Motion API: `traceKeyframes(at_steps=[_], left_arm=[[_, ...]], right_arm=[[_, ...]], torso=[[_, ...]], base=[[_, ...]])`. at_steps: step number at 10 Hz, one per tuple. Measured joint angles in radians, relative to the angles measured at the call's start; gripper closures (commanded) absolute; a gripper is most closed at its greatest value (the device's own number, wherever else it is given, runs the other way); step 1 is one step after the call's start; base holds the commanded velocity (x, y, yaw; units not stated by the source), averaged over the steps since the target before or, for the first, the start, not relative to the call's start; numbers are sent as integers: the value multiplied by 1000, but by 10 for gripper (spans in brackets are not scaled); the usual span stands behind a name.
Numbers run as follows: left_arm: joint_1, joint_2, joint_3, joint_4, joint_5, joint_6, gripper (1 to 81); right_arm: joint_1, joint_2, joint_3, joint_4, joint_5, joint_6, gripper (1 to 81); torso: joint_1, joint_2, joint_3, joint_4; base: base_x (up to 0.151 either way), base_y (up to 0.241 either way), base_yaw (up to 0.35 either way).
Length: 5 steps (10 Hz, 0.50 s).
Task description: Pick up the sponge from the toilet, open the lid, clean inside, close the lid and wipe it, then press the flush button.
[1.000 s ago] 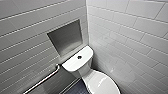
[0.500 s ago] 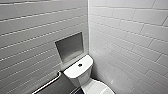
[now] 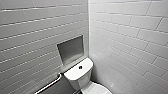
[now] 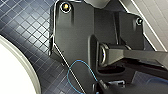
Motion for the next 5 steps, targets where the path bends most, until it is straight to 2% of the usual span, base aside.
traceKeyframes(at_steps=[2, 5], left_arm=[[37, 104, -151, 14, -55, 6, 811], [101, 240, -340, 24, -104, 29, 811]], right_arm=[[-1, 19, -19, 0, -1, 0, 811], [-13, 33, -50, 0, -5, -1, 811]], torso=[[0, 0, 11, 0], [-1, 0, 104, 0]], base=[[0, 0, 0], [0, 0, 0]])
